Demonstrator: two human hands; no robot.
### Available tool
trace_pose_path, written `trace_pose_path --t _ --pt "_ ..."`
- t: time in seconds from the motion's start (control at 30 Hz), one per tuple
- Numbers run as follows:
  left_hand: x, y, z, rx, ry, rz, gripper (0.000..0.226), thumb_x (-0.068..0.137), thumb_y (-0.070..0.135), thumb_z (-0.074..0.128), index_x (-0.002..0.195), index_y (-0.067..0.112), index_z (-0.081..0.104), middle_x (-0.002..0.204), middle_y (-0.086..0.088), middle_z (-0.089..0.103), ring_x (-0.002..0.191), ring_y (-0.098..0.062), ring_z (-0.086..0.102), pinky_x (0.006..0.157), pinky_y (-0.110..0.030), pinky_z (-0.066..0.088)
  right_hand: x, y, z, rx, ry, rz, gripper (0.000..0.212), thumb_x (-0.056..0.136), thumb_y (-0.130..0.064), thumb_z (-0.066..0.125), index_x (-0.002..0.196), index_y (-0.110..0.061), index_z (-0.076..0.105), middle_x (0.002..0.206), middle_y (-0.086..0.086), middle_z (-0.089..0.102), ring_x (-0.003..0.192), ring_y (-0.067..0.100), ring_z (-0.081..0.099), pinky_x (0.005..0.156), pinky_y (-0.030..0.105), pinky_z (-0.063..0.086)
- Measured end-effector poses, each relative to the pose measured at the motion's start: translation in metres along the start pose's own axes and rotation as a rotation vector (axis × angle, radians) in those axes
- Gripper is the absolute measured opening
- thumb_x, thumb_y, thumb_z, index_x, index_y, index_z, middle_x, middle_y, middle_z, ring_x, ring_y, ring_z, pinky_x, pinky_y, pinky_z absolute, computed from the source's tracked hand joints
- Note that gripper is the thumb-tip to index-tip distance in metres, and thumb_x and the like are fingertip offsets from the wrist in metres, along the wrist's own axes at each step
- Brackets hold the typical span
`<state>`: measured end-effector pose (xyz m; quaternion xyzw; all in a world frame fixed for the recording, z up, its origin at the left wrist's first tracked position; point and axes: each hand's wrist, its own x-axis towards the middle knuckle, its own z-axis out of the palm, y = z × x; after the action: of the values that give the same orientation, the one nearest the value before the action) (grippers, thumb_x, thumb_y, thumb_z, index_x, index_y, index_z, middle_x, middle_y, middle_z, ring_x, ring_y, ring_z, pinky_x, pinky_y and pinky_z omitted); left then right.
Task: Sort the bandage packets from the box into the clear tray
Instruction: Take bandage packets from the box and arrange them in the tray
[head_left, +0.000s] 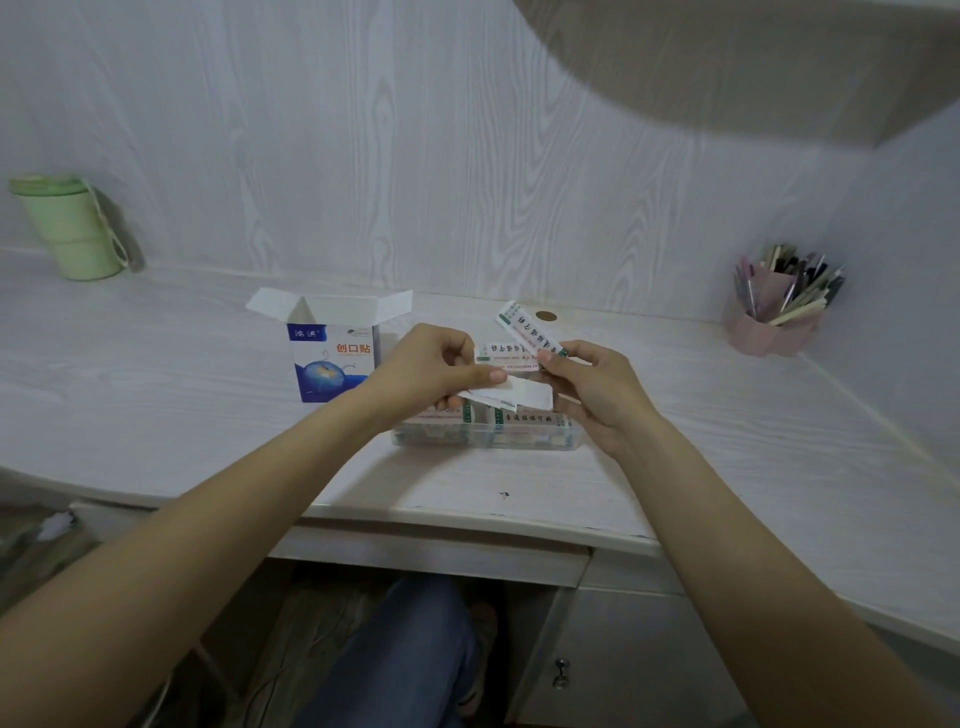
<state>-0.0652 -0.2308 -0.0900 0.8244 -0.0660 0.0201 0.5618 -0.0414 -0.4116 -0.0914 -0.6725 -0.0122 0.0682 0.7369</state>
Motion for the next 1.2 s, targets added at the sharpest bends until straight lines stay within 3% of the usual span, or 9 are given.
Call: trace_pose_path --t 0.1,0.2,0.37,0.57,0.67,0.87,1.0,1.1,1.2 --pt "0.0 -0.003 -0.004 0.019 0.025 0.003 0.024 0.078 0.022 0.074 0.067 0.011 0.056 0.067 -0.008 0.061 0.039 -0.005 0.048 0.041 -0.015 0.039 0.003 0.001 -0.007 0.052 0.077 0.01 0.009 0.089 -0.002 0.061 0.082 -0.006 0.059 0.093 0.019 0.069 0.069 0.019 0.068 0.06 0.023 0.058" --pt "0.002 -0.009 -0.008 0.021 0.21 0.018 0.025 0.079 0.024 0.075 0.07 0.008 0.058 0.055 -0.002 0.055 0.04 -0.006 0.05 0.043 -0.019 0.042 0.006 0.004 -0.018 0.039 0.178 -0.024 0.016 0.086 0.002 0.064 0.076 -0.005 0.054 0.089 0.02 0.067 0.057 0.014 0.068 0.057 0.017 0.056" --pt "0.005 -0.011 -0.011 -0.031 0.35 0.03 0.029 0.08 0.023 0.075 0.077 -0.001 0.059 0.056 -0.008 0.054 0.036 -0.004 0.048 0.04 -0.016 0.04 0.008 0.015 -0.024 -0.323 0.164 -0.081 0.024 0.082 0.008 0.067 0.102 -0.004 0.063 0.083 0.02 0.066 0.073 0.025 0.07 0.063 0.022 0.058" --pt "0.004 -0.012 -0.008 -0.03 0.355 0.024 0.027 0.081 0.022 0.074 0.077 0.0 0.059 0.055 -0.005 0.053 0.035 -0.003 0.047 0.04 -0.015 0.04 0.006 0.012 -0.022 -0.707 0.087 -0.163 0.017 0.085 0.0 0.066 0.098 -0.011 0.068 0.068 0.006 0.056 0.067 0.021 0.065 0.062 0.022 0.057" --pt "0.005 -0.013 -0.007 -0.02 0.357 0.022 0.027 0.08 0.023 0.075 0.073 0.004 0.058 0.056 -0.004 0.055 0.036 -0.002 0.048 0.04 -0.015 0.04 0.008 0.013 -0.022 -0.697 0.101 -0.172 0.015 0.087 -0.002 0.063 0.099 -0.009 0.069 0.076 0.009 0.062 0.061 0.016 0.066 0.059 0.018 0.056" --pt "0.005 -0.011 -0.006 -0.008 0.35 0.029 0.026 0.081 0.024 0.074 0.072 0.006 0.057 0.057 -0.006 0.055 0.036 -0.002 0.049 0.039 -0.016 0.04 0.009 0.011 -0.024 -0.412 0.084 -0.141 0.012 0.088 0.0 0.06 0.095 -0.006 0.068 0.086 0.015 0.067 0.062 0.016 0.065 0.053 0.015 0.051" --pt "0.006 -0.011 -0.007 -0.017 0.353 0.031 0.027 0.081 0.024 0.074 0.07 0.007 0.056 0.059 -0.007 0.056 0.036 -0.003 0.049 0.04 -0.016 0.04 0.01 0.013 -0.024 -0.786 0.06 -0.197 0.013 0.087 -0.006 0.063 0.097 -0.008 0.071 0.077 0.008 0.065 0.063 0.015 0.061 0.06 0.019 0.047" --pt "0.007 -0.011 -0.006 -0.019 0.353 0.032 0.027 0.081 0.023 0.074 0.07 0.007 0.056 0.059 -0.008 0.056 0.036 -0.003 0.049 0.04 -0.016 0.04 0.012 0.015 -0.02 -1.031 0.046 -0.291 0.016 0.087 -0.008 0.061 0.098 -0.011 0.072 0.066 -0.009 0.047 0.069 0.013 0.052 0.061 0.022 0.038" --pt "0.007 -0.012 -0.006 -0.018 0.353 0.028 0.026 0.081 0.023 0.074 0.07 0.007 0.056 0.057 -0.006 0.055 0.035 -0.002 0.049 0.039 -0.016 0.039 0.011 0.018 -0.015 -1.155 0.053 -0.28 0.021 0.086 -0.009 0.058 0.102 -0.013 0.071 0.073 -0.003 0.054 0.068 0.015 0.054 0.059 0.024 0.04"
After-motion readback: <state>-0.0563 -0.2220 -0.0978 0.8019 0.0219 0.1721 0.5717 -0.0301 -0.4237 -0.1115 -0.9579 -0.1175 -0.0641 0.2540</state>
